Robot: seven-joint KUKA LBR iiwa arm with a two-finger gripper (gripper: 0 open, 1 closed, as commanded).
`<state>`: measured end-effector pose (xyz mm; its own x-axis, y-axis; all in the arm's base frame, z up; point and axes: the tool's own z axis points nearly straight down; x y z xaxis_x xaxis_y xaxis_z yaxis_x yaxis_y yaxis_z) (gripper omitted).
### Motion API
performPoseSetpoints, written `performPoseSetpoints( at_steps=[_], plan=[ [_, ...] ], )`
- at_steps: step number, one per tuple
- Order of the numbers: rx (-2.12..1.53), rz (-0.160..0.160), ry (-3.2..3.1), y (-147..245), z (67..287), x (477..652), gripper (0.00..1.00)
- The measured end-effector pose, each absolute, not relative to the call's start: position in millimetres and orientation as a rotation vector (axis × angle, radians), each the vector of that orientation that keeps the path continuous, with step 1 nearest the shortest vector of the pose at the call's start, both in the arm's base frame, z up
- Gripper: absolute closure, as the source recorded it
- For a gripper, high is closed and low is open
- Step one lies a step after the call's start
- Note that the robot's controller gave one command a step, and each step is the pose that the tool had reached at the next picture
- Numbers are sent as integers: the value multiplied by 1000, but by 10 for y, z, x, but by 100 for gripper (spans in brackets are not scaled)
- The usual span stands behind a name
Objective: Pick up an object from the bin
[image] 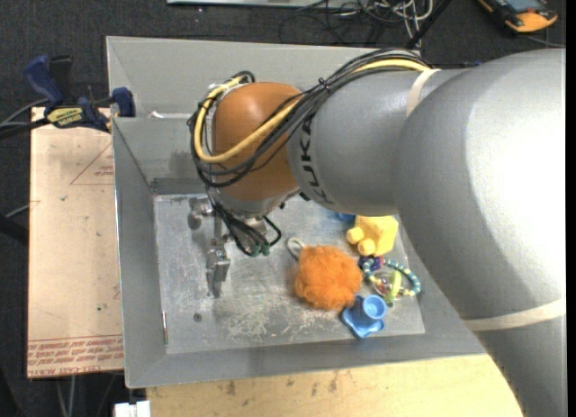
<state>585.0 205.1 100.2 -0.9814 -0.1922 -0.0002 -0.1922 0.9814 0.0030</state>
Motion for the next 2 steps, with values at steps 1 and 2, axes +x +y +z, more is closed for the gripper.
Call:
performPoseSetpoints(
  at_steps=[1, 2],
  plan=[
    [445, -6, -3111, 1783, 839, 5562, 0],
    [734, -1, -3054, 1528, 836, 5425, 0]
  ],
)
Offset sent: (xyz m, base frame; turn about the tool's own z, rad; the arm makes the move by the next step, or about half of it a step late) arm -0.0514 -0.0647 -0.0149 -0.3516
